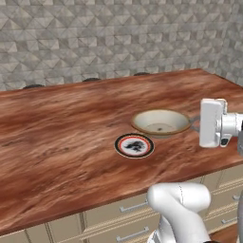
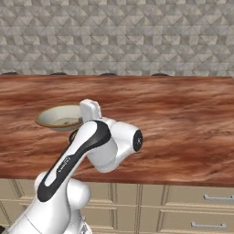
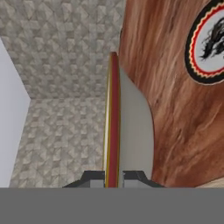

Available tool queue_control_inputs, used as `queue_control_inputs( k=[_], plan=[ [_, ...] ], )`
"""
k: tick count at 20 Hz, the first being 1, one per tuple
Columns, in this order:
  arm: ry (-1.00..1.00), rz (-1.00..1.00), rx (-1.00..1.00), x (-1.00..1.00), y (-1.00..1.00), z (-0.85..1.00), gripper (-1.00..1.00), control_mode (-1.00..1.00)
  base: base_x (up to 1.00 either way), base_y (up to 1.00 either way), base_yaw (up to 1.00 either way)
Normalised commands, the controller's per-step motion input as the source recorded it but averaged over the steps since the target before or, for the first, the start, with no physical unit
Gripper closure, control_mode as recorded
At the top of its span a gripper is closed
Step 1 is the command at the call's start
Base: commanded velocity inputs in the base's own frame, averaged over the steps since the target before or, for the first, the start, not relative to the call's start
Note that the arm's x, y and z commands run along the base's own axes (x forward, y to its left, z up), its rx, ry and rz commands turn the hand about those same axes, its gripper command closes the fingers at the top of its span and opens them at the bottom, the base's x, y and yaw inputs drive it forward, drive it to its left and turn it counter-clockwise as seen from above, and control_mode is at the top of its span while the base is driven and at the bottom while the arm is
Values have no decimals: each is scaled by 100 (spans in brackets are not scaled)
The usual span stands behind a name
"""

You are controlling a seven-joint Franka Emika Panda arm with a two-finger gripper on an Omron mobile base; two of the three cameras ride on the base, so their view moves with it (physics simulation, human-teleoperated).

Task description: Move the bowls from the cabinet to the plates on the dining table.

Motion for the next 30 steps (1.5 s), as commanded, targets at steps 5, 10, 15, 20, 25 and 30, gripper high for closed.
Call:
queue_control_inputs(
  k=[5,10,15,20,25,30],
  plan=[
    [6,3,0,38,4,-26,100,-100,0,0,0],
    [9,4,0,38,1,-28,100,-100,0,0,0],
    [7,4,0,32,0,-33,100,-100,0,0,0],
    [5,5,0,26,0,-33,100,-100,0,0,0],
    [1,3,1,28,0,-23,100,-100,0,0,0],
    [-4,2,1,29,0,-19,100,-100,0,0,0]
  ],
)
